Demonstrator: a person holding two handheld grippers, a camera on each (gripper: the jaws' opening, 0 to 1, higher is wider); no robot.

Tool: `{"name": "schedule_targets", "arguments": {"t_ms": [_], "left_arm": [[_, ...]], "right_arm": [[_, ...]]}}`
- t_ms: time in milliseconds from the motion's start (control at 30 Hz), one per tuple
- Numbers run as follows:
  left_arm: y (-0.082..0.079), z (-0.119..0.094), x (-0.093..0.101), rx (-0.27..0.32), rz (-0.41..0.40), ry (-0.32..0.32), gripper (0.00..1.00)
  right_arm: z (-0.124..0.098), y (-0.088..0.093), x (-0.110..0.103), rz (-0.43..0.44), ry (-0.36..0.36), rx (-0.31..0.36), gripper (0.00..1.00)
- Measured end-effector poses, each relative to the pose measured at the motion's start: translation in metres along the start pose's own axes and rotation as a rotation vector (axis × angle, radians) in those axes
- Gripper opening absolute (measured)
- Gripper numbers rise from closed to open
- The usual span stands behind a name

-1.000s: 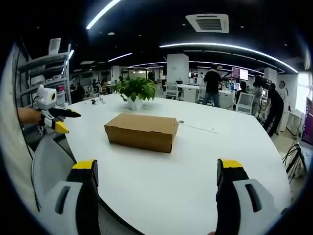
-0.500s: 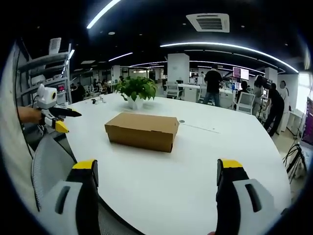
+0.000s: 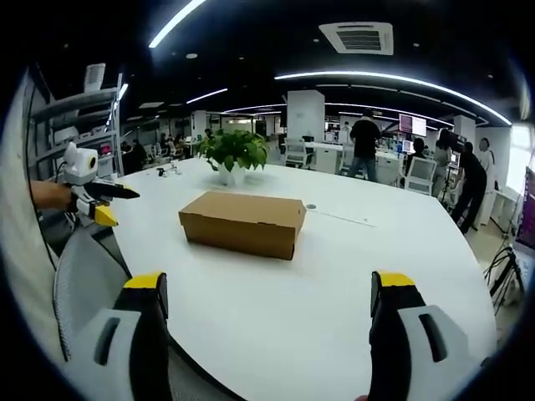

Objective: Operate the shoe box by opening the lid, removing the specified soft item, and placing it in the target area until the item is outside and the box remains undamaged.

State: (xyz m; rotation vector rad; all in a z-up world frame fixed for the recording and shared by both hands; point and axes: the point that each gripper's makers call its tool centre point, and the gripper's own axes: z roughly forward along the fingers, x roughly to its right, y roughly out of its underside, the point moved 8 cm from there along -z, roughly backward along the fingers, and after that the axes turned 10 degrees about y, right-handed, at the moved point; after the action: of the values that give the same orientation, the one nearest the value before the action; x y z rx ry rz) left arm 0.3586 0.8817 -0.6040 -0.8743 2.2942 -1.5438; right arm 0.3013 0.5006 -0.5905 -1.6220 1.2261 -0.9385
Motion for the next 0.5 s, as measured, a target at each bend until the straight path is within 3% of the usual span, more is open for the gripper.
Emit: {"name": "schedule_targets", "arguments": {"t_ms": [500], "left_arm": [[0.0028, 0.0036, -0.0050, -0.022, -0.006, -0.010, 1.00]], "right_arm": [[0.0015, 0.0041, 0.0064, -0.010, -0.005, -0.018, 0.96]]}}
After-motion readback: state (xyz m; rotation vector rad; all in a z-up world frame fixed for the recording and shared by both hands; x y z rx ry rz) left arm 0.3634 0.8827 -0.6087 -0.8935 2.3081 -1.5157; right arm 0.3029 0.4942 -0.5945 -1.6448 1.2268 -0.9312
